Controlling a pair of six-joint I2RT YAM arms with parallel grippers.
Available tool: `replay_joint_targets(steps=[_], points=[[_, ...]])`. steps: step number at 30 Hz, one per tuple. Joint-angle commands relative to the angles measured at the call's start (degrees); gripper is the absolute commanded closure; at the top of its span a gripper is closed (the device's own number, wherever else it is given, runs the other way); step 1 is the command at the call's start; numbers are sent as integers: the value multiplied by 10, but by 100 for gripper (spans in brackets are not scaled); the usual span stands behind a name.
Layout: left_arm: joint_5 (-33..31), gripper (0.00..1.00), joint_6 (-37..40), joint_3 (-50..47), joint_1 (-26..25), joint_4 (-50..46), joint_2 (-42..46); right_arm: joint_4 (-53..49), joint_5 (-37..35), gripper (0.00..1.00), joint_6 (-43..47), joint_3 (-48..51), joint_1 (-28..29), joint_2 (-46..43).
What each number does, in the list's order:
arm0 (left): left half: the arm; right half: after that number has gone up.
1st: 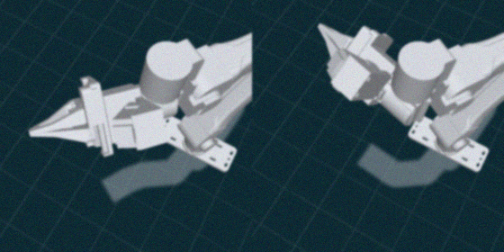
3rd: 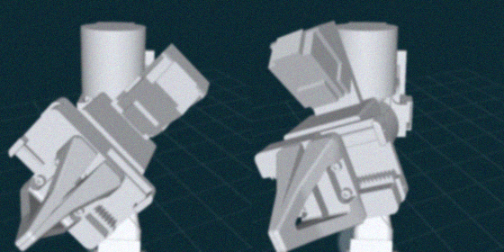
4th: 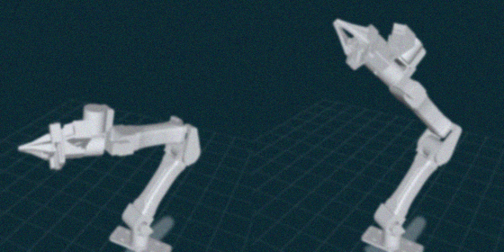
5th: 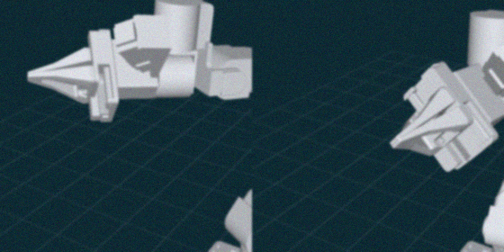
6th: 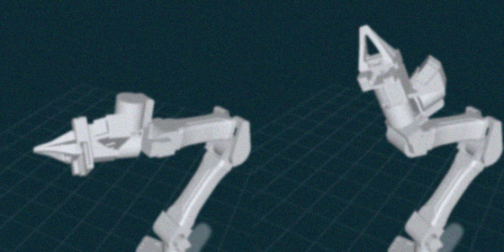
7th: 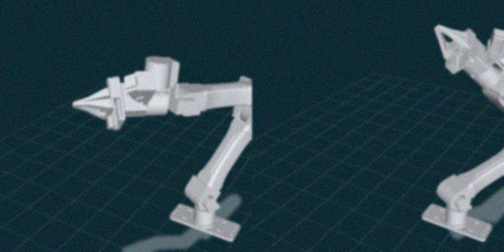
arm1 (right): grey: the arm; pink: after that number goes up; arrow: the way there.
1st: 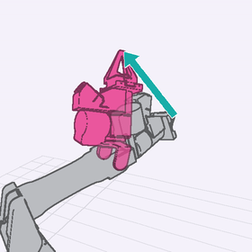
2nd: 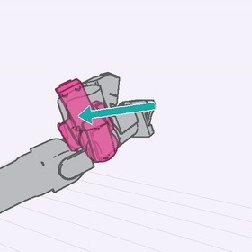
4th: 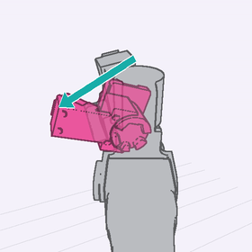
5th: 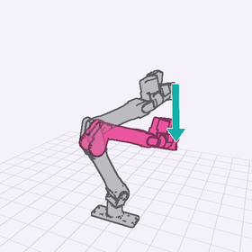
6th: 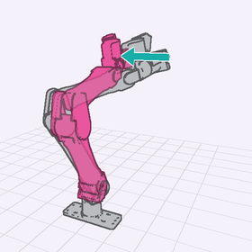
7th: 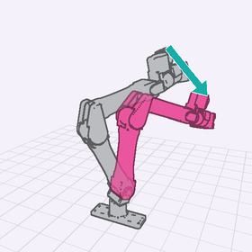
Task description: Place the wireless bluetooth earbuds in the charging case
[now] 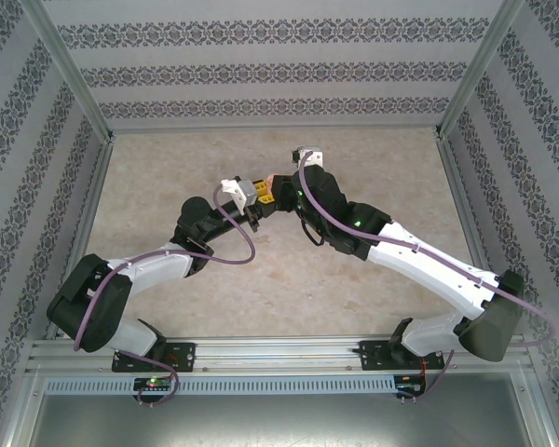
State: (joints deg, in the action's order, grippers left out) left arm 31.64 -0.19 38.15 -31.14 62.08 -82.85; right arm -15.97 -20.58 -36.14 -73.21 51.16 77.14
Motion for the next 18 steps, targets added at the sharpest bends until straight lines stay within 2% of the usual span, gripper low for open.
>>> replay_joint_targets(steps=[1, 8, 13, 18], points=[[20, 100, 11, 20, -12, 60, 30, -33, 36, 79, -11, 21, 10, 5], [24, 100, 9, 21, -14, 55, 31, -42, 26, 51, -20, -16, 5, -1], [24, 100, 9, 19, -16, 56, 29, -34, 37, 37, -27, -38, -9, -23], [23, 100, 9, 17, -16, 58, 27, -32, 50, 27, -34, -39, -27, -70]])
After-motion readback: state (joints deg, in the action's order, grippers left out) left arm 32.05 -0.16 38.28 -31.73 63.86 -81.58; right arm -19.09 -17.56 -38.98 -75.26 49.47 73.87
